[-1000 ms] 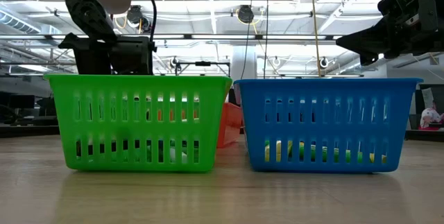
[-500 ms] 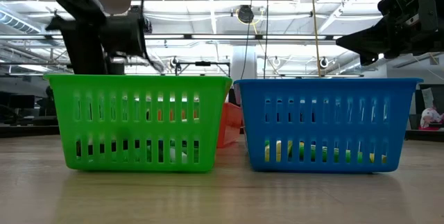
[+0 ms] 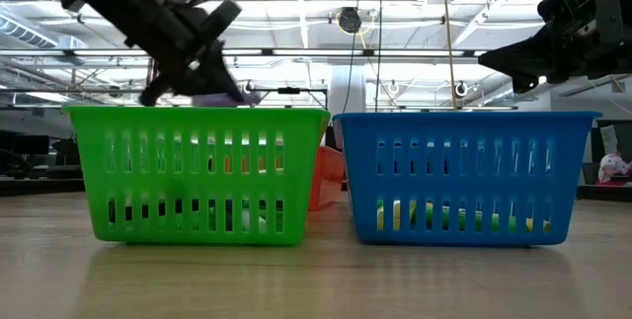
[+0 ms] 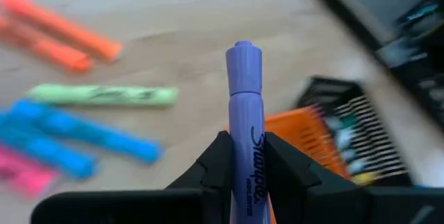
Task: Pick & Place Markers
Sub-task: Put the purple highlighter pen into the orange basket
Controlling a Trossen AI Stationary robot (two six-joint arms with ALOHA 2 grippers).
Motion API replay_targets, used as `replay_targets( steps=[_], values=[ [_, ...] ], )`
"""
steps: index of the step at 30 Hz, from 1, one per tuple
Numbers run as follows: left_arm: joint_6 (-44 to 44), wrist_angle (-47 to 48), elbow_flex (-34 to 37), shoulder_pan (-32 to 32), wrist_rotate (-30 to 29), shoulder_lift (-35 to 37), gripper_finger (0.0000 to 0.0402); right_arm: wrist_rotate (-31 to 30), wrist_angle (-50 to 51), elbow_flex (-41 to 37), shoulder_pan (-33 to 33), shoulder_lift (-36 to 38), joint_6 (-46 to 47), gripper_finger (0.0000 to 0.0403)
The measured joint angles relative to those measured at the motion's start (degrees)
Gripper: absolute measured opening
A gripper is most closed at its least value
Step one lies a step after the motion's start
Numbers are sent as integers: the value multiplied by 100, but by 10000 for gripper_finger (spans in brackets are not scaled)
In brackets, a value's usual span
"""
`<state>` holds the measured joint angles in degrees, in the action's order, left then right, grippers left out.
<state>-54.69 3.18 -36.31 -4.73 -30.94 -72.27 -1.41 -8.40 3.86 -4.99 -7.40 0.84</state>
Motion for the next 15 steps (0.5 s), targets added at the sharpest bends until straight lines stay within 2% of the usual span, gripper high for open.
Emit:
replay_targets(
  steps=[5, 12, 15],
  values=[
    [50, -747, -8, -73, 319, -242, 63, 0, 0, 0, 2, 2, 2, 8],
    [-157, -1054, -2, -44, 599, -636, 75, -1, 2, 1, 1, 2, 1, 8],
    [29, -1633, -11, -26, 826, -833, 71, 0, -2, 1, 1, 2, 1, 8]
  ],
)
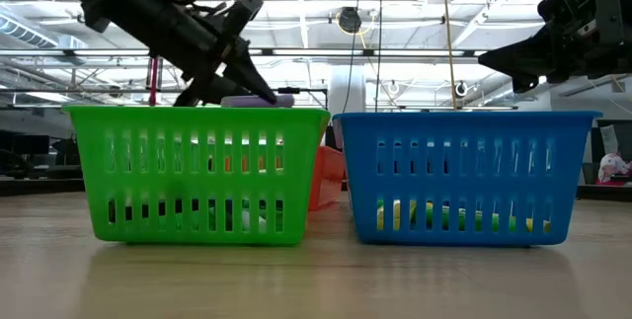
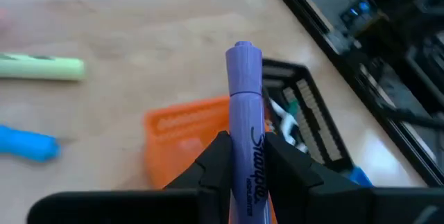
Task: Pick & Place Markers
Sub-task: Put the purple highlighter pen into the orange basket, then put the pink highlighter pen into the orange basket
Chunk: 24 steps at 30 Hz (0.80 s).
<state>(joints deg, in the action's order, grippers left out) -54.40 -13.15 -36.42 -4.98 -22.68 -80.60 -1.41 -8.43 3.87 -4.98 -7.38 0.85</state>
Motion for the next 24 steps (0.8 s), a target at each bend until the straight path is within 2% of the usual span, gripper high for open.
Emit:
replay_targets(
  steps=[4, 8, 12, 18, 24],
  values=[
    [359, -479, -72, 23, 481, -241, 64, -1, 0, 0, -1, -11, -1, 8],
    [625, -471, -254, 23, 765, -517, 74, 0, 4, -1, -1, -22, 1, 8],
    [941, -468, -423, 50, 770, -736, 96, 0, 0, 1, 1, -22, -1, 8],
    [973, -491, -444, 121, 776, -752, 131, 0, 4, -1, -1, -22, 0, 8],
    [1348, -476, -443, 121, 783, -752, 150, 0, 2, 1, -1, -22, 1, 8]
  ],
)
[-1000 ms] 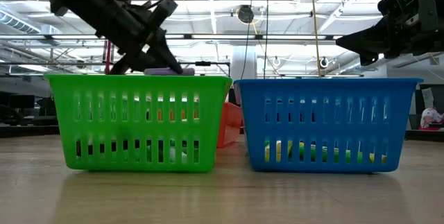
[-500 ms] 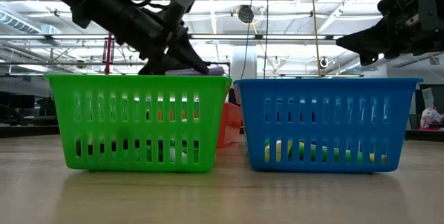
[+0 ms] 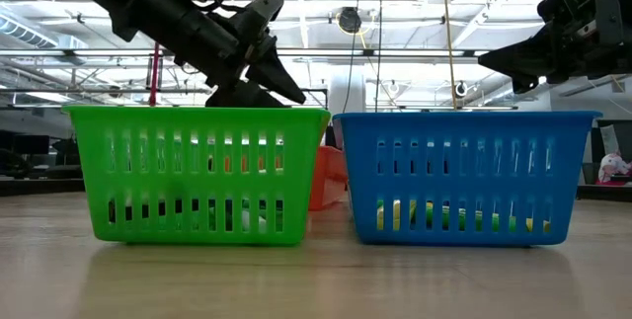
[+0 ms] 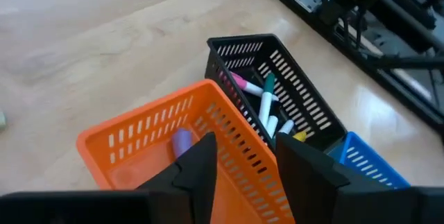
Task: Pick & Place Markers
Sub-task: Put the pink highlighter pen into the orange basket
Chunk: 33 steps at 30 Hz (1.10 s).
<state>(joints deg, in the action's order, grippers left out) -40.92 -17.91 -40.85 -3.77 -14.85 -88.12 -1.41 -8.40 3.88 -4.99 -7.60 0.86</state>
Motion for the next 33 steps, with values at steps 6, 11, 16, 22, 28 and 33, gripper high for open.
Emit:
replay_targets(
  steps=[6, 11, 16, 22, 28, 33],
  values=[
    [333, 99, 1, 159, 116, 247, 151, 0, 2, -2, 1, 0, 0, 8],
    [234, 1088, -1, 435, 259, 771, 138, 0, 2, -2, 2, 0, 0, 8],
    [-672, 3075, -1, 801, -358, 1085, 119, 0, 1, -1, 2, 0, -1, 8],
    [-2482, 5380, 14, 1652, -466, 1005, 97, -1, -10, -1, 1, 2, -1, 8],
    [-2341, 5252, 13, 2155, -341, 1011, 101, 0, 2, -1, 1, 0, -1, 8],
    [-2128, 5025, 12, 2355, -326, 1012, 121, 0, 0, 0, 0, 0, 0, 8]
  ],
)
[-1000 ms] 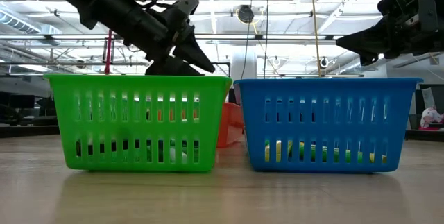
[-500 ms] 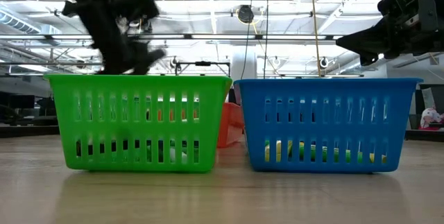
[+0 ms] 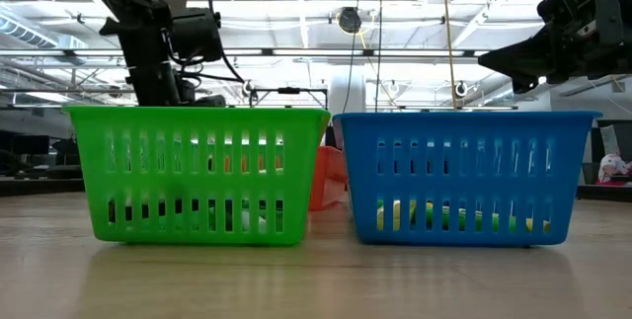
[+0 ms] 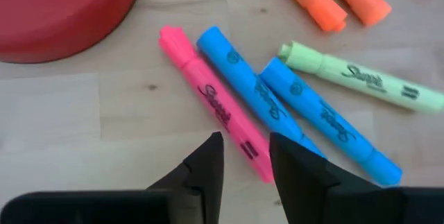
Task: Pick & Place Markers
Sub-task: Put the pink highlighter pen into the orange basket
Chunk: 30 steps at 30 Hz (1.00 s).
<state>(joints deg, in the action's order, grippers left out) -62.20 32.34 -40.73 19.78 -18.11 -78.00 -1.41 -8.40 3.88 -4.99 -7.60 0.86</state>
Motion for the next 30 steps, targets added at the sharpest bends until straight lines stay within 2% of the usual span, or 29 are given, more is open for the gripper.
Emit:
replay_targets(
  steps=[8, 15, 21, 30],
  values=[
    [65, -69, 0, 236, -2, -16, 169, 0, 2, 0, 2, 0, -2, 9],
    [213, -403, -7, 242, 4, -430, 195, 0, 2, -1, 0, 0, -2, 8],
    [167, -374, -7, 391, 4, -764, 180, 0, 2, 0, 2, 0, -1, 8],
    [395, -330, -7, 445, 52, -828, 140, 0, 2, 0, 0, 0, 0, 8]
  ],
)
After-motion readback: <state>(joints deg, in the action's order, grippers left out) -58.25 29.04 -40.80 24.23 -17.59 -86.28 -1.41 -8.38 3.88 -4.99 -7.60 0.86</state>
